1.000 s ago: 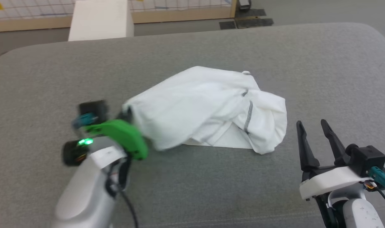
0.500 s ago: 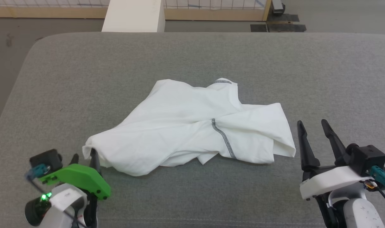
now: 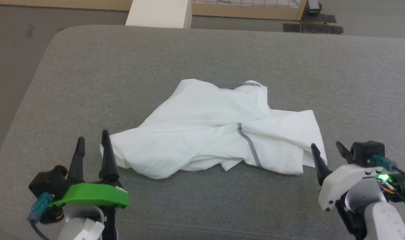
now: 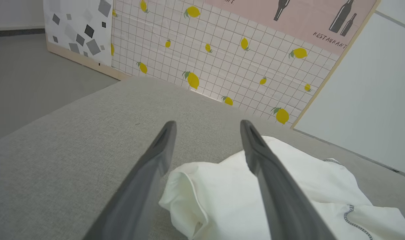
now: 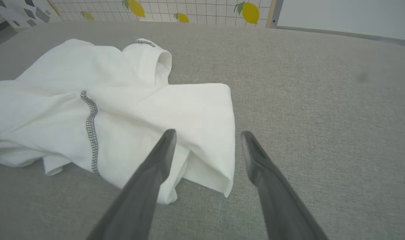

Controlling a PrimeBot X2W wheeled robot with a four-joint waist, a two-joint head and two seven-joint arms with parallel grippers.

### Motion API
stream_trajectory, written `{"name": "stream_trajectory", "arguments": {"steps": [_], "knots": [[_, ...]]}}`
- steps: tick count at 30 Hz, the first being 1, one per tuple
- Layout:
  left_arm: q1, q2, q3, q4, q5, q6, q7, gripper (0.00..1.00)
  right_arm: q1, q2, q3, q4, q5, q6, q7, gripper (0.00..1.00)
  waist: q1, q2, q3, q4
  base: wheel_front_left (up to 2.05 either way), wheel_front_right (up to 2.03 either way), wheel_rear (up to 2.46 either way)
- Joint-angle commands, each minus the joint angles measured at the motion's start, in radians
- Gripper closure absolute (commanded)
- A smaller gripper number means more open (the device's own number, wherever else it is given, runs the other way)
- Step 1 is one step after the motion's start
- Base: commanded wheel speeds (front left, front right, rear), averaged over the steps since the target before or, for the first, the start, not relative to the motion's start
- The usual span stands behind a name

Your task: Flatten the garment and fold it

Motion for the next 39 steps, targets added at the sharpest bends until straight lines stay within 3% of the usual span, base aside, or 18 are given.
{"name": "stream_trajectory", "arguments": {"steps": [1,5,11,12,13,14,18,22,27,32,33,34,39], "knots": [[-0.024,-0.014,0.011,-0.014,0.039,-0.015,-0.007,0.0,-0.03,0.0,-0.017,0.013,-0.019,-0.002,0.039,0.0,0.0,-0.0001,0.023,0.025,0.0,0.0,0.0],[-0.04,-0.069,0.04,-0.024,0.112,-0.067,-0.007,0.0,-0.076,0.0,-0.074,0.085,-0.065,-0.002,0.202,0.0,0.0,-0.0001,0.051,0.053,0.0,0.0,0.0],[-0.049,-0.11,0.064,0.006,0.146,-0.118,-0.008,0.0,-0.111,0.0,-0.086,0.15,-0.09,-0.002,0.319,0.0,0.0,-0.0001,0.076,0.081,0.0,0.0,0.0],[-0.049,-0.112,0.068,0.011,0.15,-0.123,-0.008,0.0,-0.114,0.0,-0.086,0.156,-0.082,-0.002,0.33,0.17,0.0,-0.0001,0.078,0.083,0.0,0.0,0.0],[-0.049,-0.115,0.071,0.019,0.151,-0.128,-0.008,0.0,-0.119,0.0,-0.086,0.16,-0.072,-0.002,0.334,0.69,0.0,-0.0001,0.08,0.085,0.0,0.0,0.0],[-0.049,-0.117,0.073,0.025,0.152,-0.132,-0.008,0.0,-0.124,0.0,-0.086,0.156,-0.067,-0.002,0.323,1.0,0.0,-0.0001,0.081,0.086,0.0,0.0,0.0],[-0.048,-0.121,0.082,0.044,0.157,-0.143,-0.008,0.0,-0.133,0.0,-0.173,0.129,-0.043,-0.002,0.246,1.0,0.0,-0.0001,0.068,0.093,0.0,0.0,0.0],[-0.044,-0.122,0.078,0.06,0.153,-0.146,-0.008,0.0,-0.098,0.0,-0.34,0.074,-0.061,-0.002,0.201,1.0,0.0,-0.0001,0.047,0.098,0.0,0.0,0.0],[-0.03,-0.122,0.071,0.074,0.149,-0.141,-0.008,0.0,-0.045,0.0,-0.543,-0.002,-0.082,-0.002,0.182,1.0,0.0,-0.0001,0.015,0.078,0.0,0.0,0.0],[-0.019,-0.122,0.059,0.087,0.153,-0.143,-0.008,0.0,-0.011,0.0,-0.667,0.019,-0.106,-0.002,0.205,1.0,0.0,-0.0001,-0.011,0.049,0.0,0.0,0.0],[-0.018,-0.122,0.056,0.089,0.154,-0.144,-0.008,0.0,-0.003,0.0,-0.667,0.027,-0.106,-0.002,0.206,0.66,0.0,-0.0001,-0.016,0.042,0.0,0.0,0.0],[-0.017,-0.122,0.055,0.09,0.155,-0.144,-0.008,0.0,0.005,0.0,-0.66,0.033,-0.103,-0.002,0.203,0.0,0.0,-0.0001,-0.02,0.037,0.0,0.0,0.0],[-0.008,-0.123,0.045,0.098,0.16,-0.147,-0.008,0.0,0.06,0.0,-0.543,0.048,0.002,-0.002,0.149,0.0,0.0,-0.0001,-0.037,-0.002,0.0,0.0,0.0]]}}
